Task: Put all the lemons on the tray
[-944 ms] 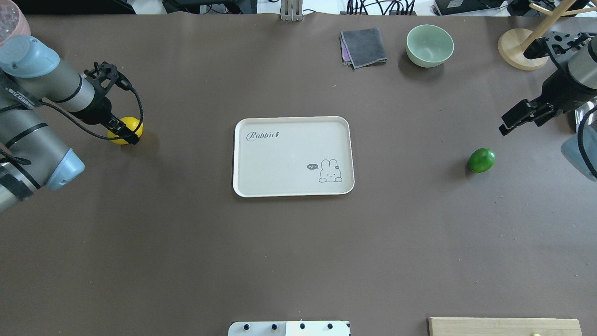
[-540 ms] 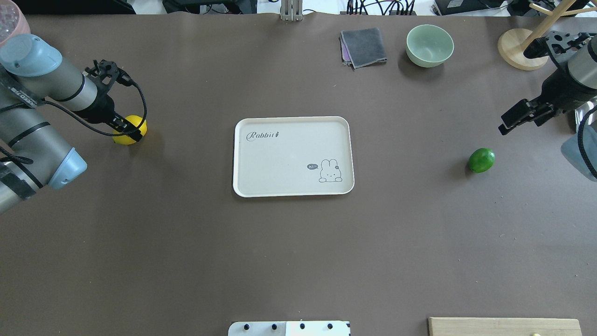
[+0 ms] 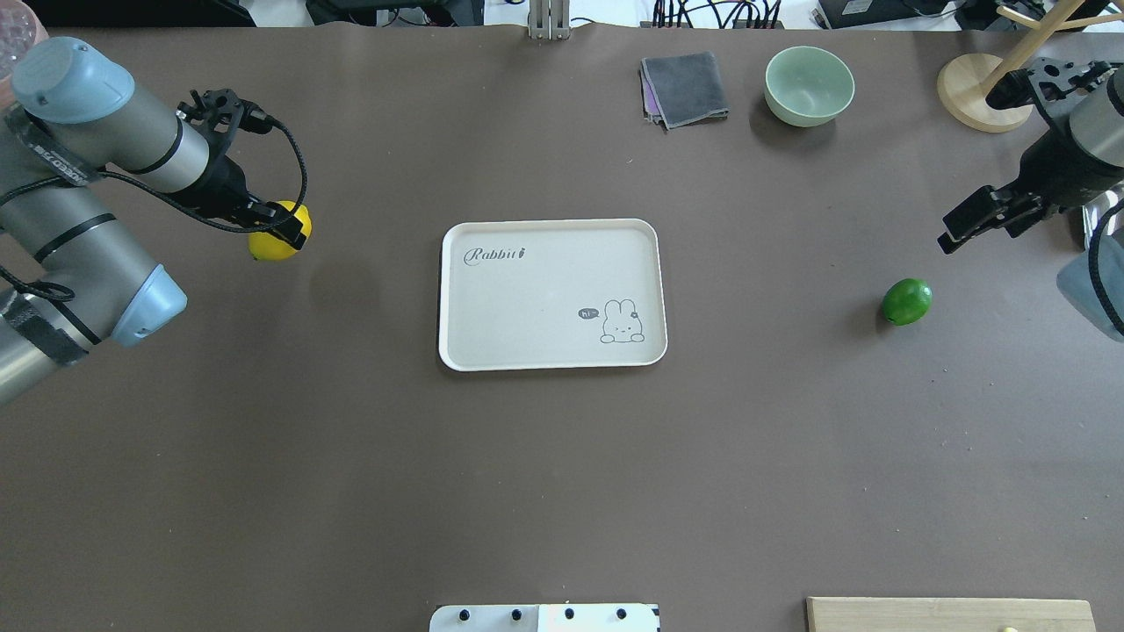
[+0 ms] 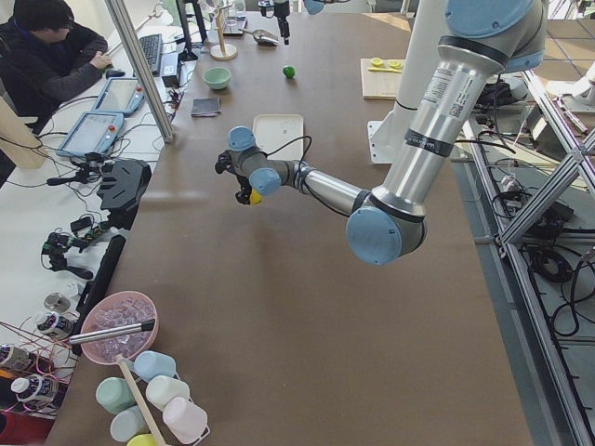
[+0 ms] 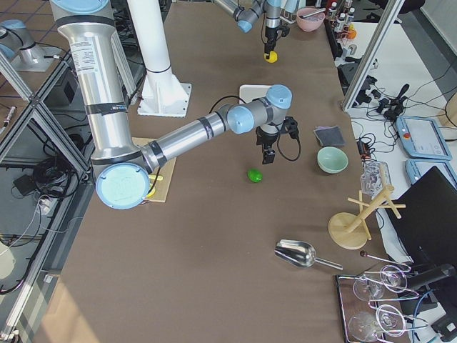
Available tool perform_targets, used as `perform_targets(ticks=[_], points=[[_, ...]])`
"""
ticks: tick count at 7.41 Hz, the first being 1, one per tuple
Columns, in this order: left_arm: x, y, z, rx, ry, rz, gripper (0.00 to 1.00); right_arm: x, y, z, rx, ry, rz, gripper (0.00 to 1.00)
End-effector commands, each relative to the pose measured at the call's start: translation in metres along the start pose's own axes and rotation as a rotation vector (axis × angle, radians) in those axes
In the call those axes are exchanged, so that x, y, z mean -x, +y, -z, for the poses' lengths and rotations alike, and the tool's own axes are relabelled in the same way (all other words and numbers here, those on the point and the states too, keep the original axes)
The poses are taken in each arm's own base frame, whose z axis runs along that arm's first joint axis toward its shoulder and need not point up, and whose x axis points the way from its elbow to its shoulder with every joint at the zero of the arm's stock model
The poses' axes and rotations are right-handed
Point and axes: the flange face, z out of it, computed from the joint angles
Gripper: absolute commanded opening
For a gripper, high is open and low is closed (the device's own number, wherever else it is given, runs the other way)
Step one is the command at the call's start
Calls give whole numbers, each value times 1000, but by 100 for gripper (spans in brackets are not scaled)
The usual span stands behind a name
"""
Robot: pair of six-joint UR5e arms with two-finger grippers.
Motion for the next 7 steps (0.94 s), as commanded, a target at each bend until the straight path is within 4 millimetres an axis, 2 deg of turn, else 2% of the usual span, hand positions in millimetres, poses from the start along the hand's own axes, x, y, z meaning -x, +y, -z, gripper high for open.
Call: perform_targets(ticks=[1,3,5,6,7], points=[[-103,-10,-11,16,94,141,0,2,0,2,-3,-1,3,100],[-193,4,-48,-19,83,207,0,2,0,2,-3,-1,3,100],[-206,12,-60,-9,81,223,0,2,0,2,-4,-1,4,100],[-212,12,-61,-6,85,224,7,2,0,2,-4,-1,-1,100],[-219,15,-65,2,87,216,47,2,0,2,-4,-1,-5,100]])
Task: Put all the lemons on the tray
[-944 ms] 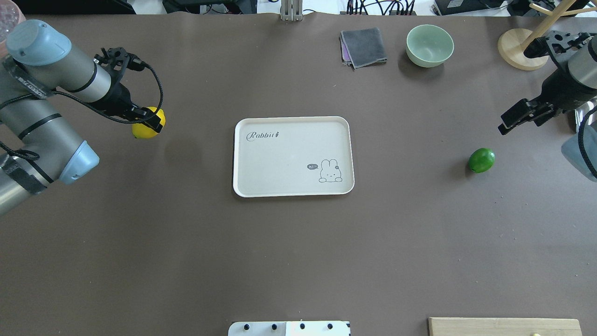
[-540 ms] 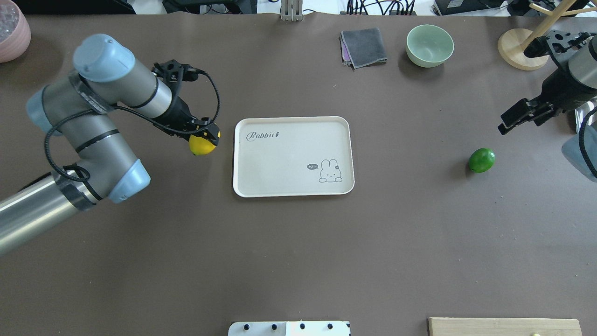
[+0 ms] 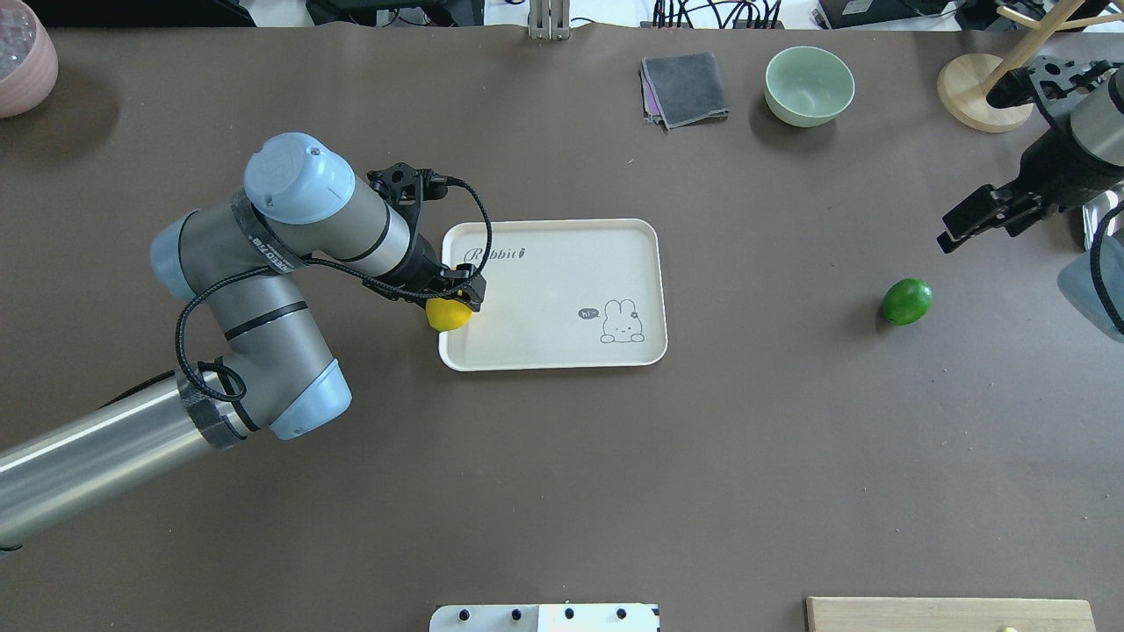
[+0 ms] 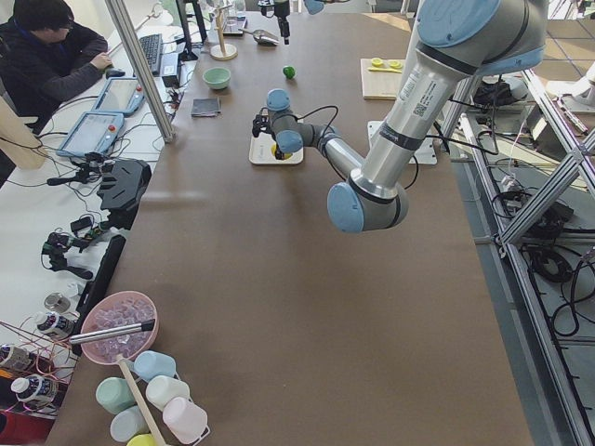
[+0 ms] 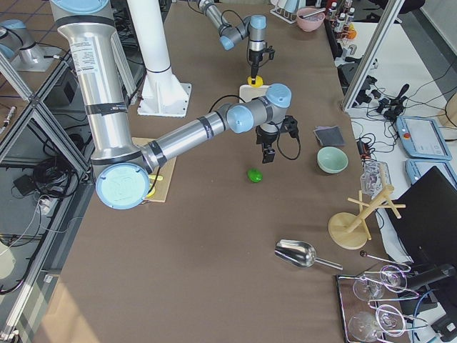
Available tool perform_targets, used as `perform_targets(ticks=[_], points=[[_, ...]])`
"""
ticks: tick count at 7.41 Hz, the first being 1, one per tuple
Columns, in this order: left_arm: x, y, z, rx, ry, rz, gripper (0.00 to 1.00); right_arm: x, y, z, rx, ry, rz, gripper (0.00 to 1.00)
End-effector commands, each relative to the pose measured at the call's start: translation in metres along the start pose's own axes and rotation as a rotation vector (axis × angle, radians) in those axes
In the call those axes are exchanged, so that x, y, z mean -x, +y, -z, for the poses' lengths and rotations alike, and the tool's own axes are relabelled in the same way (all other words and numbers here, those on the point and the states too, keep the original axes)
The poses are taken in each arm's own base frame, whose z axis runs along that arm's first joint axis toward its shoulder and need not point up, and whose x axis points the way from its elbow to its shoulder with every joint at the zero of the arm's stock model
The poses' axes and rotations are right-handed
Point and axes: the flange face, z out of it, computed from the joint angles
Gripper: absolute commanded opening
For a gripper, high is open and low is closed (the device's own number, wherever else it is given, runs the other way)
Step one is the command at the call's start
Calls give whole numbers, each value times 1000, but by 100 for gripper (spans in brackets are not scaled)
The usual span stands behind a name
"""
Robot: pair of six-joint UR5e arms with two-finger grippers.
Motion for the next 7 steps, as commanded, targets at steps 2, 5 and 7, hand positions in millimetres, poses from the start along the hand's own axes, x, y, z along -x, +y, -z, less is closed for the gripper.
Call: perform_targets(ticks=[2,5,7], points=[[-9,8,-7,12,3,3,97,-1,0,-1,2,1,-7,100],[17,-1,-6,2,-21,12,97,4,1,-8,13,2,-12,100],[72,-42,30,-48,-70,-12,97,18,-3,-18,23,15,-31,100]])
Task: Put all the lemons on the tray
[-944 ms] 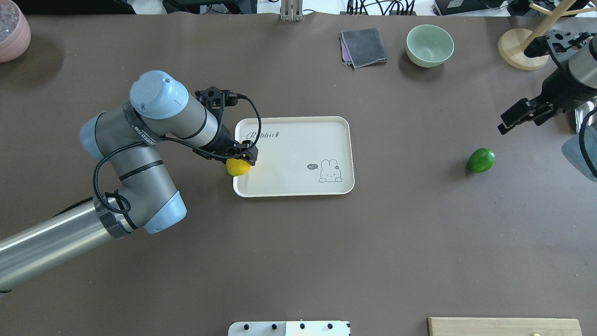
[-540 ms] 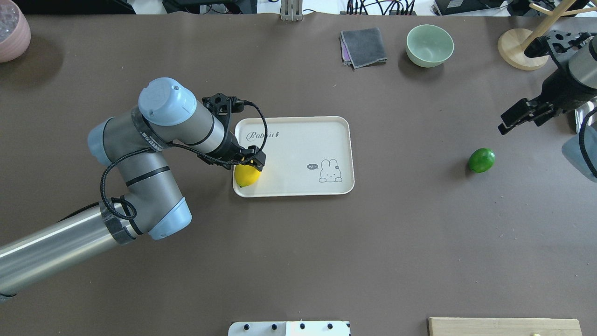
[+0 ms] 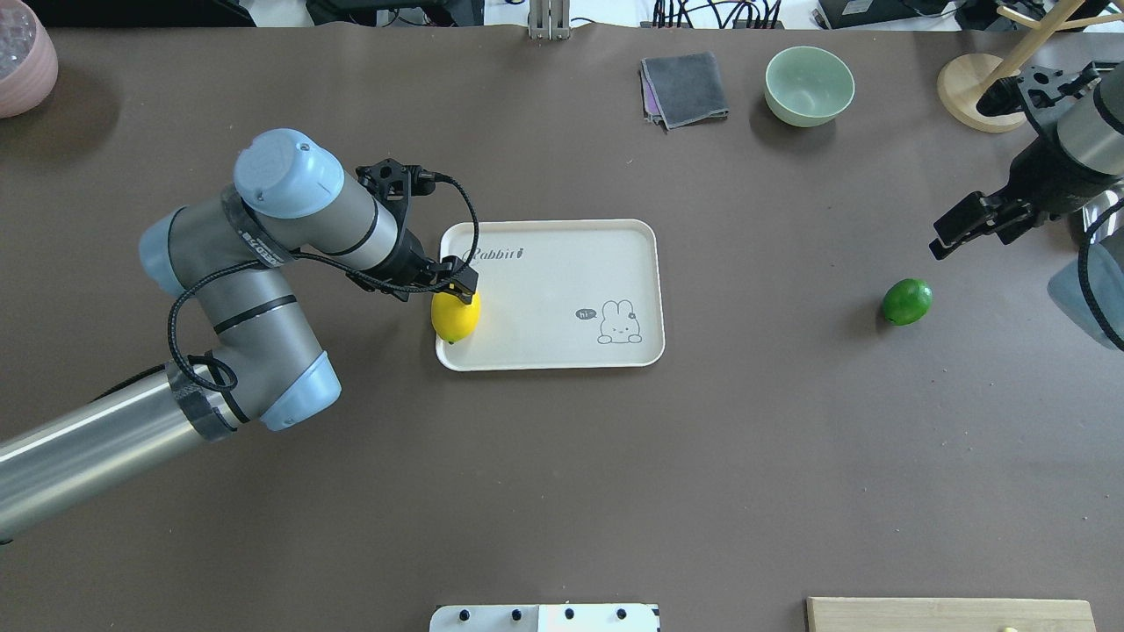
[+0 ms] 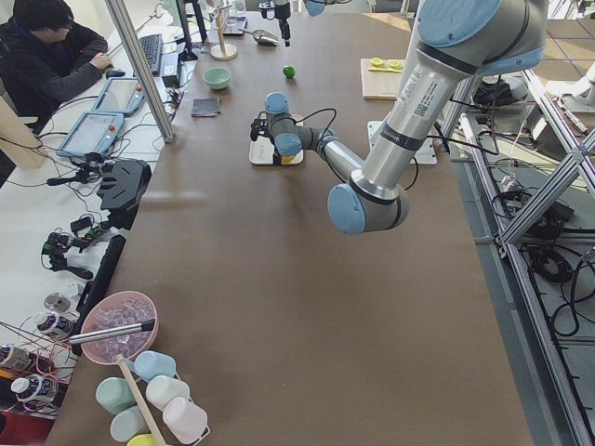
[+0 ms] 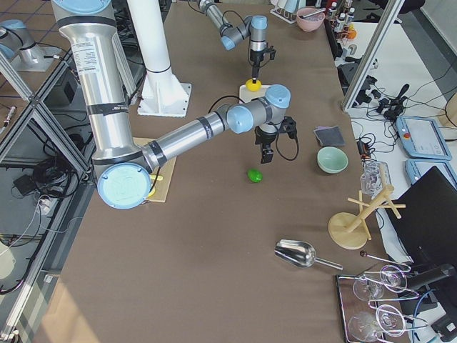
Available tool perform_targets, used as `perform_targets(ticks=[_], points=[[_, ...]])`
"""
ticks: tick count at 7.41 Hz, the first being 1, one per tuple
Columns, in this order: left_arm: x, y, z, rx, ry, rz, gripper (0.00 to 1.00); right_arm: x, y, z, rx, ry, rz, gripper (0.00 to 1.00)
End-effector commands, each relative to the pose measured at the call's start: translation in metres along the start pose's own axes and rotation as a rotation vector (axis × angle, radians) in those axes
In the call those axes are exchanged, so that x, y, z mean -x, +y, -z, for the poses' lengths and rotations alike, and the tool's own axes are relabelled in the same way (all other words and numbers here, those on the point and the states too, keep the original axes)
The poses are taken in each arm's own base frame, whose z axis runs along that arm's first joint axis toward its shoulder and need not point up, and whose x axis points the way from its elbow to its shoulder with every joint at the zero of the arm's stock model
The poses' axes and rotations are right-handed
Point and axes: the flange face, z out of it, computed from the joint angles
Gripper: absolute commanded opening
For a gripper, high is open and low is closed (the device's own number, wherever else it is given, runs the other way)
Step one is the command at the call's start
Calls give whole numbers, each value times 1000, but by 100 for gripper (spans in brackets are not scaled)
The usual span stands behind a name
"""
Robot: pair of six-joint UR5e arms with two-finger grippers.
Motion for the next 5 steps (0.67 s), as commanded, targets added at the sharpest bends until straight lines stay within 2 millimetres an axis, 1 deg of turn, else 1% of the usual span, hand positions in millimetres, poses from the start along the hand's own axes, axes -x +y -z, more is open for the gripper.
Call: perform_targets(ticks=[1,2,3,4,5], points=[[71,-45,42,-3,-33,-18,97,16,-4,-10,5,21,-35,100],[98,-64,64,32,-18,7,97,17,-4,-10,5,20,-35,100],[107,-71,72,30,-17,22,97,17,-3,-12,8,21,-36,100],[119,-81,84,11,-23,37,96,18,-4,-12,8,22,-34,100],[142,-93,93,10,-31,13,96,19,-3,-17,15,26,-33,100]])
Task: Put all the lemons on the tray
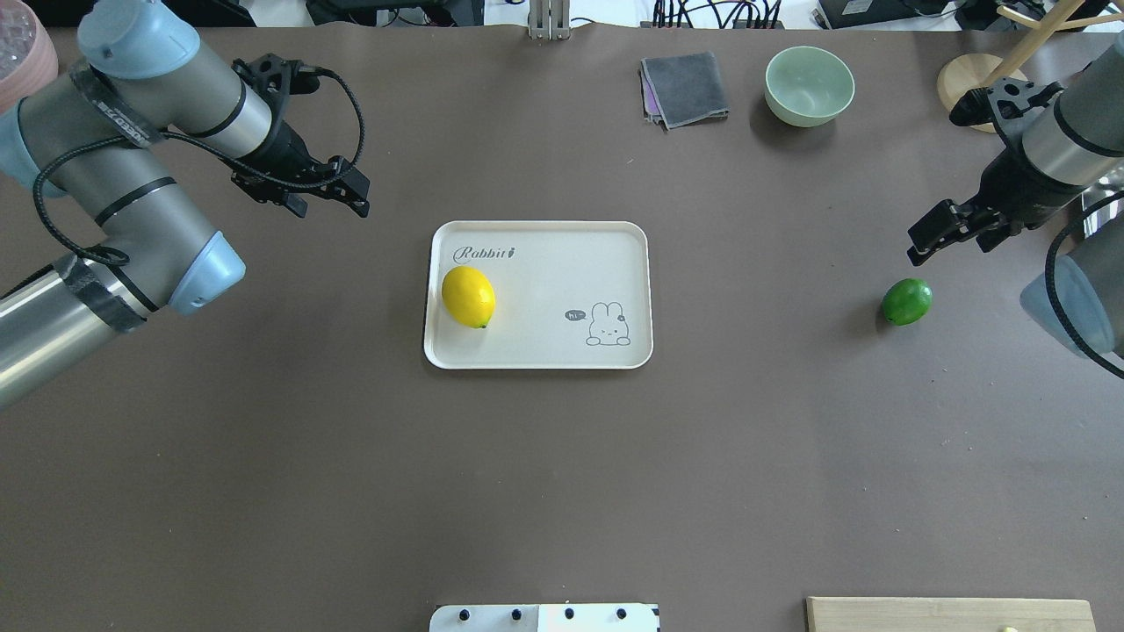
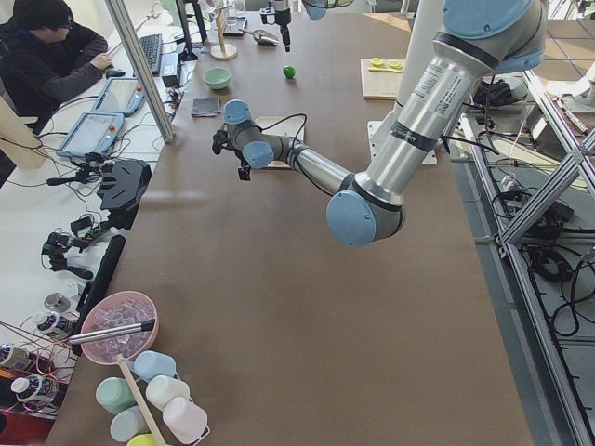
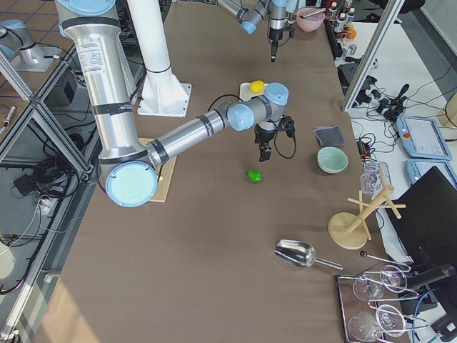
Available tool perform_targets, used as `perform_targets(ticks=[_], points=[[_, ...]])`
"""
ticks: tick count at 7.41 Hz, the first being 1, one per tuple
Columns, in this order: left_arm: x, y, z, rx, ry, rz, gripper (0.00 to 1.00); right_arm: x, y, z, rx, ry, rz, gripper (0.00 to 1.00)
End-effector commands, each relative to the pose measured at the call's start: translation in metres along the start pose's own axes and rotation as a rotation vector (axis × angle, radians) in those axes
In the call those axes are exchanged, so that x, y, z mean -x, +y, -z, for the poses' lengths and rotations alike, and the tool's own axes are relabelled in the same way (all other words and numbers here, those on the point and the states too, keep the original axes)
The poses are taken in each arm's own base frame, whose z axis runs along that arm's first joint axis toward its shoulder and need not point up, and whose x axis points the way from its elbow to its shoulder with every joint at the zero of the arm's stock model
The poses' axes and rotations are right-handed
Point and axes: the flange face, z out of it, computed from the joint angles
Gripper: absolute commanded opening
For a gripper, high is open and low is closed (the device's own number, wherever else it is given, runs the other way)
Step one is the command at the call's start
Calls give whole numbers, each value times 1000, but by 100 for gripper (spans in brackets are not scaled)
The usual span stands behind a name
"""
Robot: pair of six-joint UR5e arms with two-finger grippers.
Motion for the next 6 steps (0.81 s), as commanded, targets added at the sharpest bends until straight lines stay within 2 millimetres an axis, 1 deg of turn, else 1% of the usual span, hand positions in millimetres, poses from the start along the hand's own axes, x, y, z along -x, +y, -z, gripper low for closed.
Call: perform_targets(ticks=[1,2,3,4,5,6], points=[[75,-31,35,10,1,-49,96,6,1,-10,7,21,-11,100],[123,-43,51,23,-19,-112,96,19,5,-25,25,38,-41,100],[162,-46,53,53,-61,-186,96,25,7,-39,38,64,-50,100],[188,-41,44,83,-77,-249,97,18,7,-48,55,76,-79,100],[196,-39,39,89,-89,-259,97,9,6,-58,67,91,-241,100],[197,-40,39,84,-99,-262,97,6,1,-65,70,103,-403,100]])
